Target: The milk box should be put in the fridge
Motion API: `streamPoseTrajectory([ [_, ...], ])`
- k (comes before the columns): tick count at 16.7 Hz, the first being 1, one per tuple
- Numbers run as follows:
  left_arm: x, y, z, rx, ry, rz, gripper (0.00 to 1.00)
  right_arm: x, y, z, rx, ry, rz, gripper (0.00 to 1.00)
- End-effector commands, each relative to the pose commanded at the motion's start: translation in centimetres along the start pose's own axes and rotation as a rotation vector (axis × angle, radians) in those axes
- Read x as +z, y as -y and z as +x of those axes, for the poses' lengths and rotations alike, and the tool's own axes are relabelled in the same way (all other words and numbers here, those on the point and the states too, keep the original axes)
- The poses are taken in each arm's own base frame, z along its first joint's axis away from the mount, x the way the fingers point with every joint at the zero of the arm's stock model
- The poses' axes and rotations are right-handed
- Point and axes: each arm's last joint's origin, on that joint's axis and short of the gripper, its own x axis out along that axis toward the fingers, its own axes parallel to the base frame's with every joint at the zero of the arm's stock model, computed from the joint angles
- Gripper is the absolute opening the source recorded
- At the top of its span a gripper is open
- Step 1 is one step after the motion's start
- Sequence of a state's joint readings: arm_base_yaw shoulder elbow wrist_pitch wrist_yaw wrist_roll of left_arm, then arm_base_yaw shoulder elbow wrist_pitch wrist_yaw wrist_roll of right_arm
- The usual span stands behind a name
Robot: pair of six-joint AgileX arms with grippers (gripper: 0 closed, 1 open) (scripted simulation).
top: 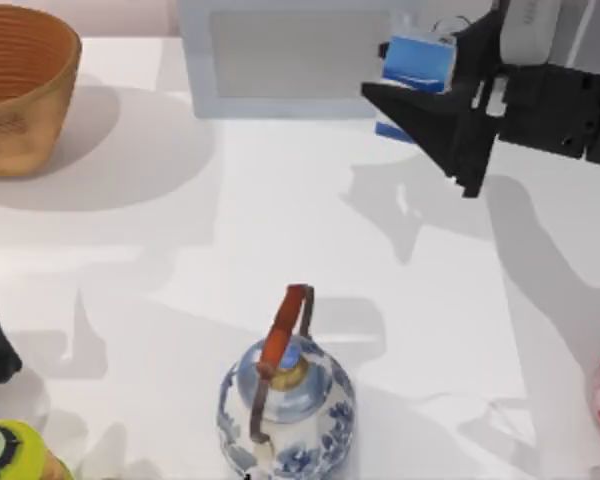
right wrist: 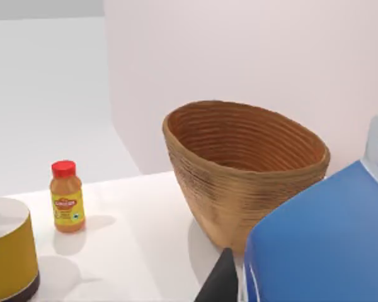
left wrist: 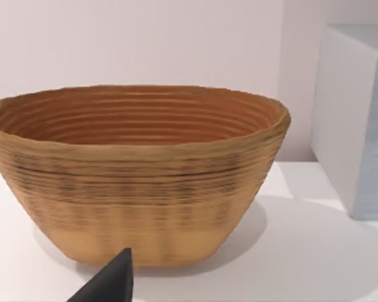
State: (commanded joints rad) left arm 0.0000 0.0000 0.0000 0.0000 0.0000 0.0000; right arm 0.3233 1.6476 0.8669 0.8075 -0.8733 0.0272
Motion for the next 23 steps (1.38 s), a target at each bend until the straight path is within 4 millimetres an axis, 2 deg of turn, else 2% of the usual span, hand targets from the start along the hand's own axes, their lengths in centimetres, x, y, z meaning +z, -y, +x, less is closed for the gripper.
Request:
streamPoseTrajectory([
  [3, 0.0, 0.0, 0.0, 0.0, 0.0, 0.0, 1.0, 3.4, -3.5, -5.5, -0.216, 0.02, -0.022, 0.0],
  [5, 0.0, 0.0, 0.0, 0.0, 0.0, 0.0, 1.0, 4.4, -6.4, -9.2, -0.375, 0.038, -0.037, 0.0],
  [8, 0.0, 0.0, 0.0, 0.0, 0.0, 0.0, 1.0, 3.6, -10.7, -14.2, -0.621, 0.063, -0.056, 0.0],
  [11, 0.0, 0.0, 0.0, 0.0, 0.0, 0.0, 1.0, 0.7, -13.9, -17.5, -0.851, 0.074, -0.061, 0.0],
  [14, 0.0, 0.0, 0.0, 0.0, 0.0, 0.0, 1.0, -2.9, -15.3, -19.4, -1.044, 0.057, -0.045, 0.0],
  [18, 0.0, 0.0, 0.0, 0.0, 0.0, 0.0, 1.0, -6.7, -15.6, -20.4, -1.197, 0.005, -0.008, 0.0],
  [23, 0.0, 0.0, 0.0, 0.0, 0.0, 0.0, 1.0, -7.3, -15.6, -20.5, -1.214, -0.006, 0.0, 0.0],
])
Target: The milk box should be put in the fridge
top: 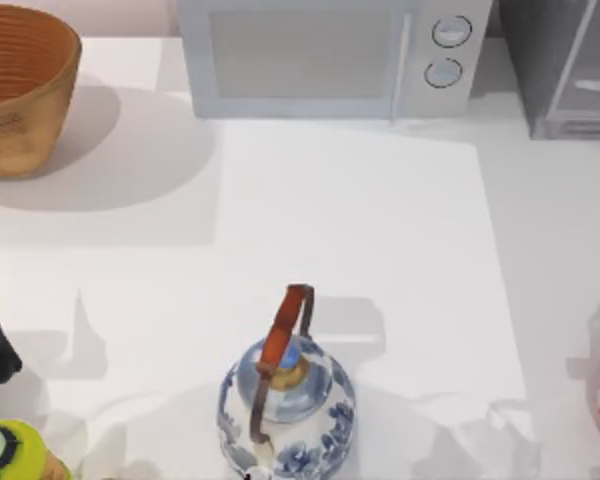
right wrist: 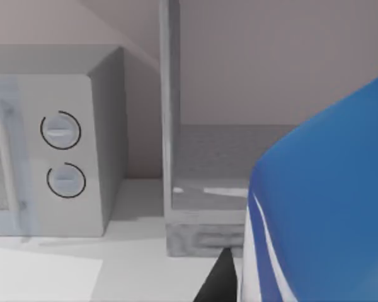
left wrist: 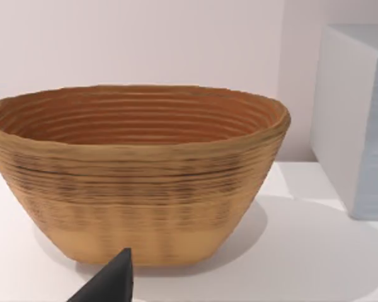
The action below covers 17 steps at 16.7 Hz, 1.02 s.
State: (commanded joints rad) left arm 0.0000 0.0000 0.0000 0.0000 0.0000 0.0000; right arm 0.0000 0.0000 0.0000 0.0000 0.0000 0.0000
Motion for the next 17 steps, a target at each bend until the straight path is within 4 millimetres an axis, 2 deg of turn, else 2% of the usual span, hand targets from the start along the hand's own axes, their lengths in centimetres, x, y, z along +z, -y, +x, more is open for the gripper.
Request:
streamPoseTrajectory([
  [1, 0.0, 0.0, 0.0, 0.0, 0.0, 0.0, 1.0, 0.8, -0.1, -0.2, 0.01, 0.029, 0.002, 0.0],
  [5, 0.0, 0.0, 0.0, 0.0, 0.0, 0.0, 1.0, 1.8, 0.1, 0.1, -0.008, 0.041, 0.001, 0.0],
  [8, 0.0, 0.0, 0.0, 0.0, 0.0, 0.0, 1.0, 4.4, 0.6, 1.0, -0.034, 0.073, -0.001, 0.0],
  [10, 0.0, 0.0, 0.0, 0.0, 0.0, 0.0, 1.0, 6.7, 0.9, 2.4, -0.046, 0.099, -0.003, 0.0],
  [12, 0.0, 0.0, 0.0, 0.0, 0.0, 0.0, 1.0, 9.0, 1.5, 4.7, -0.05, 0.12, -0.004, 0.0],
  [14, 0.0, 0.0, 0.0, 0.0, 0.0, 0.0, 1.0, 10.6, 2.2, 8.3, -0.045, 0.126, -0.004, 0.0],
  [17, 0.0, 0.0, 0.0, 0.0, 0.0, 0.0, 1.0, 10.4, 3.9, 15.1, -0.028, 0.103, 0.001, 0.0],
])
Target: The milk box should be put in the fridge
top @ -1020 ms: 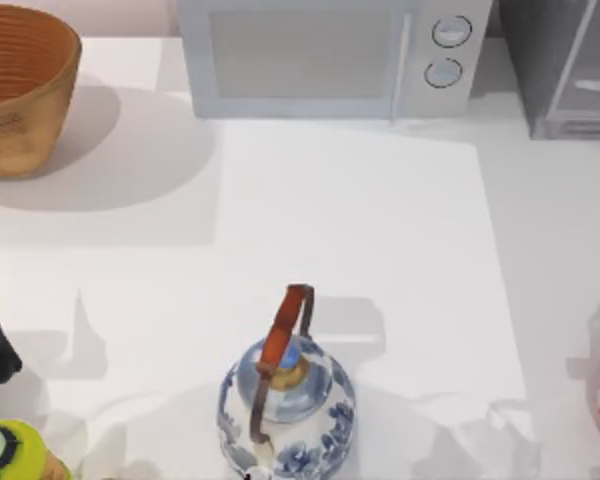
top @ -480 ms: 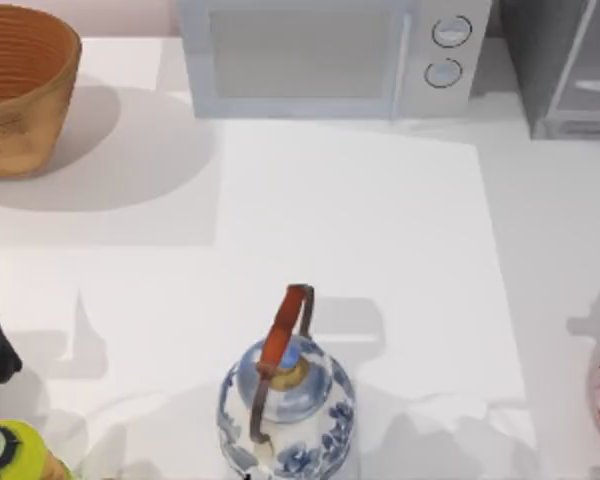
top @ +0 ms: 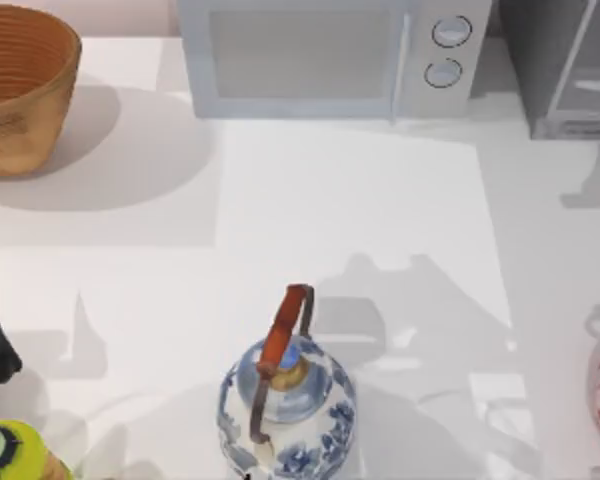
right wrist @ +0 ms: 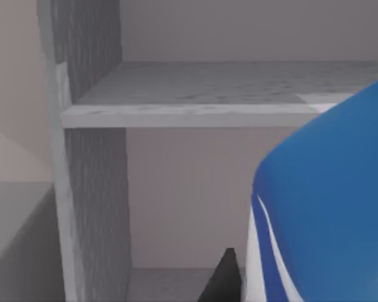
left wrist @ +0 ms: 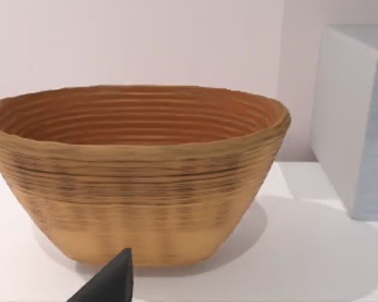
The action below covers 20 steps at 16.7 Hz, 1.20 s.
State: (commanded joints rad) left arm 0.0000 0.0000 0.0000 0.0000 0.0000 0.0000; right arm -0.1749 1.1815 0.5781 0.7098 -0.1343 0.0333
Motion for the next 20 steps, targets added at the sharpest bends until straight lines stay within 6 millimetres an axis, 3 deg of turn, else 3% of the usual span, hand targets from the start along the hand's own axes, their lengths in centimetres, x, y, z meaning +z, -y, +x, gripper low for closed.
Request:
streamPoseTrajectory([
  [4, 0.0, 0.0, 0.0, 0.0, 0.0, 0.0, 1.0, -5.8, 2.4, 7.9, 0.024, -0.053, 0.012, 0.0],
  [8, 0.0, 0.0, 0.0, 0.0, 0.0, 0.0, 1.0, -12.0, 4.5, 11.9, 0.038, -0.068, 0.011, 0.0],
  [11, 0.0, 0.0, 0.0, 0.0, 0.0, 0.0, 1.0, -15.0, 5.6, 13.0, 0.04, -0.071, 0.005, 0.0],
  [13, 0.0, 0.0, 0.0, 0.0, 0.0, 0.0, 1.0, -15.9, 5.9, 13.2, 0.038, -0.073, 0.002, 0.0],
  [20, 0.0, 0.0, 0.0, 0.0, 0.0, 0.0, 1.0, -16.3, 5.8, 13.5, 0.04, -0.084, 0.009, 0.0],
])
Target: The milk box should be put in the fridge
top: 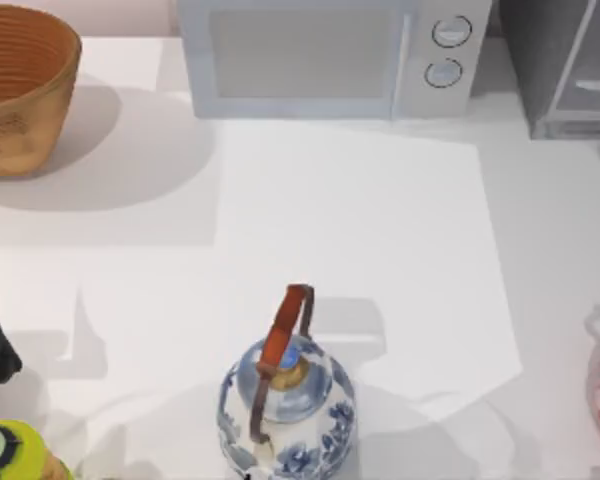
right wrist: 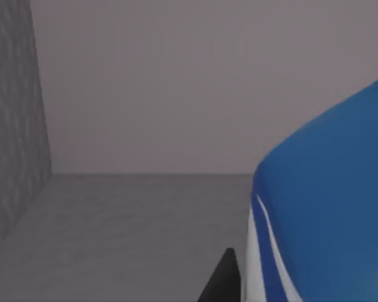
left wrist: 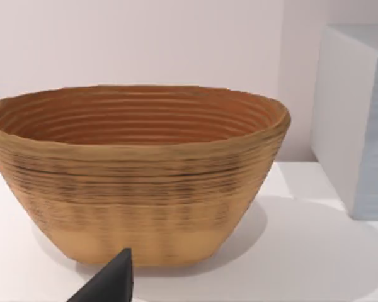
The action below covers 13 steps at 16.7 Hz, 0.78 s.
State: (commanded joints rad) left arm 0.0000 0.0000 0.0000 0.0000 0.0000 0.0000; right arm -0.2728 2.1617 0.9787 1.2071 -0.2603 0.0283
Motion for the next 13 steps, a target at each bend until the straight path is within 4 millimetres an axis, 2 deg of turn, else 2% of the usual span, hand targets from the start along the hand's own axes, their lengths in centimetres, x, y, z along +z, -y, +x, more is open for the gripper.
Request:
streamPoseTrajectory([
  [2, 0.0, 0.0, 0.0, 0.0, 0.0, 0.0, 1.0, -0.6, 0.0, 1.2, -0.001, -0.026, 0.012, 0.0],
  [4, 0.0, 0.0, 0.0, 0.0, 0.0, 0.0, 1.0, -0.7, 0.1, 3.3, 0.005, -0.033, 0.015, 0.0],
  [8, 0.0, 0.0, 0.0, 0.0, 0.0, 0.0, 1.0, 2.4, 0.4, 8.5, 0.013, 0.053, -0.008, 0.0],
  [9, 0.0, 0.0, 0.0, 0.0, 0.0, 0.0, 1.0, 2.6, 0.4, 9.5, 0.014, 0.049, -0.007, 0.0],
  [13, 0.0, 0.0, 0.0, 0.0, 0.0, 0.0, 1.0, 1.9, 0.2, 11.6, 0.005, 0.004, -0.003, 0.0],
])
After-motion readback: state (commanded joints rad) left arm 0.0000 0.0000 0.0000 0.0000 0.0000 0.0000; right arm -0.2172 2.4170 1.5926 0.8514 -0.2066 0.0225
